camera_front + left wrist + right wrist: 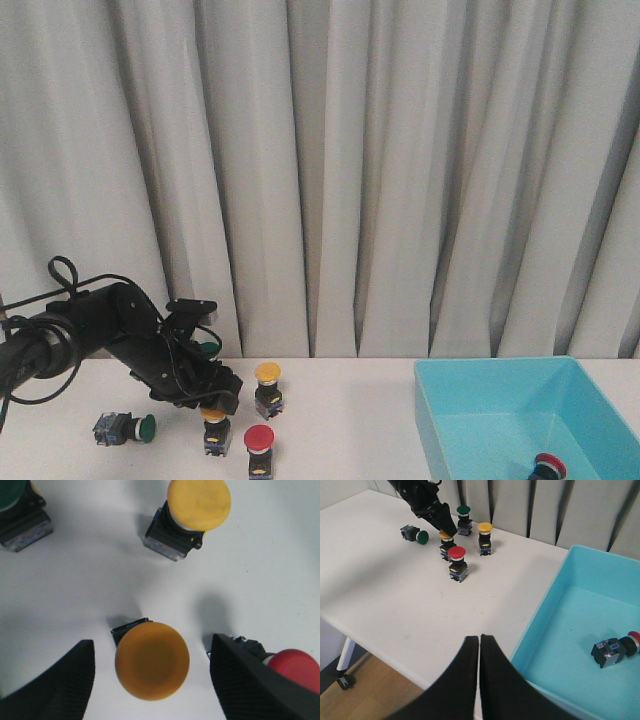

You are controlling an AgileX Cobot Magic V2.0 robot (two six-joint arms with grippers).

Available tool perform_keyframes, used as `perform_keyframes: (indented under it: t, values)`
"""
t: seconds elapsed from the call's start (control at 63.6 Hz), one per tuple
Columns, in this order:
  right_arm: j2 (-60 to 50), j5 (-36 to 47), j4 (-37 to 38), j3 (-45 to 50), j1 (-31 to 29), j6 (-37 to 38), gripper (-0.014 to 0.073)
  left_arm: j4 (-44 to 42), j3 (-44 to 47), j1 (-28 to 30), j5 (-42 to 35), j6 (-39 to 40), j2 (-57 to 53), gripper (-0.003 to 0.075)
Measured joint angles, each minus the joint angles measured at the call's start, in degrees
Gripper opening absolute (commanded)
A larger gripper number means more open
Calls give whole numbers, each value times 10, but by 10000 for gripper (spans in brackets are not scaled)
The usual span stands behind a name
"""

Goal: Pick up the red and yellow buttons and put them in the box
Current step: 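Lower the left gripper onto a yellow button and close it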

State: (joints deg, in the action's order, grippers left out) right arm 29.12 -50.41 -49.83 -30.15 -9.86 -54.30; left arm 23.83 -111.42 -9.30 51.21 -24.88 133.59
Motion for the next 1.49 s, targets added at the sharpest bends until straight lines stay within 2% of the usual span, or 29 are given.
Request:
perform_keyframes:
  t: [0.393,0.551,0.802,0.991,1.164,1.495]
  values:
    - [0,0,0,0,0,0,-4,0,-1,0,-1,0,7,455]
    - [0,0,0,0,0,0,-4,0,-1,0,-1,0,7,382]
    - [0,0,0,0,0,0,-4,0,-1,0,1,0,7,194]
    - [0,0,0,0,0,0,-4,0,-1,0,1,0,7,90]
    - [0,0,0,0,0,0,-4,0,-1,0,1,0,7,45]
    - [0,0,-1,0,0,0,-4,-1,-1,0,4,0,-61,41]
